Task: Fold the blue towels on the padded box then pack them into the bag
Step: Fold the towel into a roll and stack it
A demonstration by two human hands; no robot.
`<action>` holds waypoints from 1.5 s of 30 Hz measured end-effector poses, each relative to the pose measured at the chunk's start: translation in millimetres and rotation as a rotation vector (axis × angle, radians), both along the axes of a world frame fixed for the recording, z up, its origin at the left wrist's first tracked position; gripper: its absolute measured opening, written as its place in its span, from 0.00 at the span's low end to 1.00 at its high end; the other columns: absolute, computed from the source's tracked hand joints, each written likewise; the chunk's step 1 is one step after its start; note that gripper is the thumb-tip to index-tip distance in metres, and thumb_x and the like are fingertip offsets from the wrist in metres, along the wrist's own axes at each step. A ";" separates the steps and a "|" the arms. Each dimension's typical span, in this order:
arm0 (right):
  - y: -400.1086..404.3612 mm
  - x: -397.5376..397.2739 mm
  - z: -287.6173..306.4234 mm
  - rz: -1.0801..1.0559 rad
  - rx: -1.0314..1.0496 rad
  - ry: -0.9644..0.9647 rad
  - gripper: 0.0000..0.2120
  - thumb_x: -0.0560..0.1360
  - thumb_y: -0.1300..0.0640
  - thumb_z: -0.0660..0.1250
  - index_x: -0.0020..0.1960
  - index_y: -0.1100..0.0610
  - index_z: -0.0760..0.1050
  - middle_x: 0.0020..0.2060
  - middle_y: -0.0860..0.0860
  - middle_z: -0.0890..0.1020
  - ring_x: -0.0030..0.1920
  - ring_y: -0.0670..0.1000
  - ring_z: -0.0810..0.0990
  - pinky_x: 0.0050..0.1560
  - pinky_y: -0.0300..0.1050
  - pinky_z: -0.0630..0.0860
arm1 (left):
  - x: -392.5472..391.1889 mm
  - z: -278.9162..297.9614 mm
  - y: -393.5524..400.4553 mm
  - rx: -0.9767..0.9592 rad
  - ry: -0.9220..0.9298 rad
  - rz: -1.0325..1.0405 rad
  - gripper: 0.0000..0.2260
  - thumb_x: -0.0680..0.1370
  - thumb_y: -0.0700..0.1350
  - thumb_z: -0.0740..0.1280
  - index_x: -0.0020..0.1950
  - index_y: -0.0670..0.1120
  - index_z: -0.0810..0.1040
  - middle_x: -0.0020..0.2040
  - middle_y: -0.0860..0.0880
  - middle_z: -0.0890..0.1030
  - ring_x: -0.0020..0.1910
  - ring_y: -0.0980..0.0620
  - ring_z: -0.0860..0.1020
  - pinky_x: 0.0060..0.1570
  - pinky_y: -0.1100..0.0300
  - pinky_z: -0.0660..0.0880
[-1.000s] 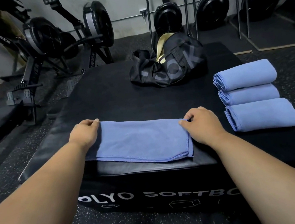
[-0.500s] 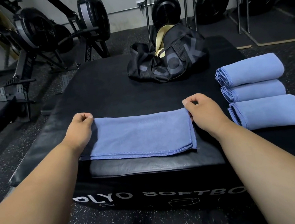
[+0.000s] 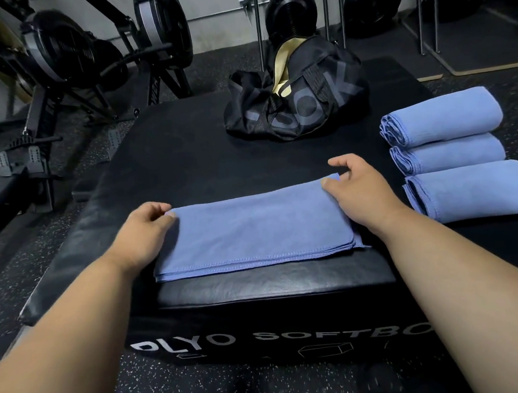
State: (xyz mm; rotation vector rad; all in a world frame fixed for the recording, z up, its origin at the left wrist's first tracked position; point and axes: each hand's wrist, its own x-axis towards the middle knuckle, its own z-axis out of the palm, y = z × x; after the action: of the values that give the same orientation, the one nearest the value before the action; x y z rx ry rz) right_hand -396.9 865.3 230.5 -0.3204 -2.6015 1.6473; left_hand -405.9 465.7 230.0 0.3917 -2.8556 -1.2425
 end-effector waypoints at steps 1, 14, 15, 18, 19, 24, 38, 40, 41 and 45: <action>0.2 0.6 0.8 0.023 -0.018 -0.016 0.22 0.76 0.50 0.73 0.69 0.43 0.73 0.45 0.46 0.82 0.48 0.49 0.83 0.53 0.47 0.79 | 4.7 -2.9 1.9 -0.059 0.003 -0.031 0.15 0.80 0.53 0.71 0.66 0.53 0.80 0.61 0.48 0.82 0.59 0.51 0.79 0.64 0.55 0.74; 5.9 2.7 -7.3 0.045 0.099 0.076 0.07 0.78 0.60 0.70 0.45 0.49 0.83 0.37 0.43 0.79 0.36 0.44 0.75 0.36 0.33 0.69 | 75.2 -22.4 22.4 -0.624 -0.071 -0.186 0.36 0.81 0.72 0.46 0.86 0.59 0.52 0.86 0.49 0.53 0.85 0.45 0.49 0.83 0.48 0.48; 6.0 3.3 -6.5 0.054 0.104 0.071 0.07 0.79 0.59 0.70 0.46 0.48 0.84 0.39 0.43 0.80 0.39 0.44 0.77 0.38 0.35 0.71 | 81.0 -23.3 22.6 -0.631 -0.085 -0.160 0.36 0.81 0.72 0.45 0.86 0.58 0.51 0.87 0.48 0.52 0.85 0.43 0.49 0.82 0.46 0.48; 7.5 6.5 -4.5 0.102 0.097 0.036 0.08 0.80 0.57 0.69 0.55 0.48 0.85 0.51 0.44 0.84 0.50 0.45 0.81 0.47 0.34 0.73 | 95.1 -20.0 25.2 -0.600 -0.138 -0.026 0.32 0.84 0.67 0.47 0.86 0.58 0.51 0.87 0.50 0.50 0.85 0.42 0.48 0.81 0.39 0.47; 8.6 7.8 -3.7 0.127 0.103 0.025 0.10 0.79 0.56 0.70 0.59 0.49 0.85 0.55 0.44 0.84 0.54 0.46 0.81 0.52 0.35 0.73 | 97.4 -17.0 26.4 -0.589 -0.149 0.010 0.31 0.84 0.66 0.47 0.86 0.57 0.52 0.87 0.50 0.50 0.85 0.42 0.48 0.81 0.38 0.47; 18.6 19.5 1.1 0.238 0.155 -0.017 0.23 0.74 0.55 0.77 0.68 0.49 0.80 0.63 0.43 0.80 0.62 0.47 0.80 0.65 0.44 0.75 | 91.8 -18.3 20.1 -0.473 -0.108 0.175 0.35 0.82 0.68 0.49 0.80 0.47 0.69 0.82 0.44 0.65 0.82 0.41 0.59 0.80 0.40 0.56; 30.3 28.8 -0.3 0.303 0.161 -0.054 0.13 0.71 0.52 0.79 0.54 0.43 0.84 0.53 0.39 0.82 0.51 0.43 0.82 0.57 0.42 0.78 | 29.7 6.0 39.7 -0.386 -0.128 0.253 0.12 0.81 0.58 0.64 0.45 0.52 0.80 0.56 0.45 0.81 0.58 0.37 0.76 0.58 0.48 0.75; 30.0 27.7 1.1 0.313 0.170 -0.058 0.12 0.70 0.52 0.79 0.53 0.42 0.84 0.53 0.38 0.82 0.52 0.42 0.81 0.57 0.42 0.78 | 24.6 2.4 38.6 -0.376 -0.107 0.230 0.12 0.82 0.54 0.63 0.44 0.50 0.78 0.52 0.45 0.82 0.53 0.38 0.78 0.56 0.48 0.76; 30.2 27.4 1.9 0.315 0.169 -0.062 0.12 0.70 0.52 0.79 0.52 0.43 0.84 0.52 0.38 0.83 0.50 0.42 0.82 0.56 0.42 0.78 | 22.3 1.6 37.3 -0.376 -0.099 0.221 0.12 0.84 0.53 0.63 0.47 0.48 0.78 0.51 0.44 0.82 0.52 0.38 0.78 0.54 0.49 0.75; 27.3 28.9 7.6 0.372 0.074 -0.105 0.11 0.73 0.60 0.77 0.53 0.48 0.85 0.33 0.43 0.81 0.33 0.43 0.81 0.43 0.44 0.82 | 6.1 8.6 24.1 -0.382 -0.015 0.224 0.12 0.85 0.52 0.61 0.54 0.43 0.75 0.54 0.40 0.81 0.53 0.37 0.77 0.53 0.48 0.71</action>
State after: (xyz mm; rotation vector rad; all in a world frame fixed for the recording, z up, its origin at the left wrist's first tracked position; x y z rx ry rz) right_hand -367.9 892.5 238.1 0.0920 -2.9343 1.6629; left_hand -399.8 489.9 238.7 0.6816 -2.8677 -0.6432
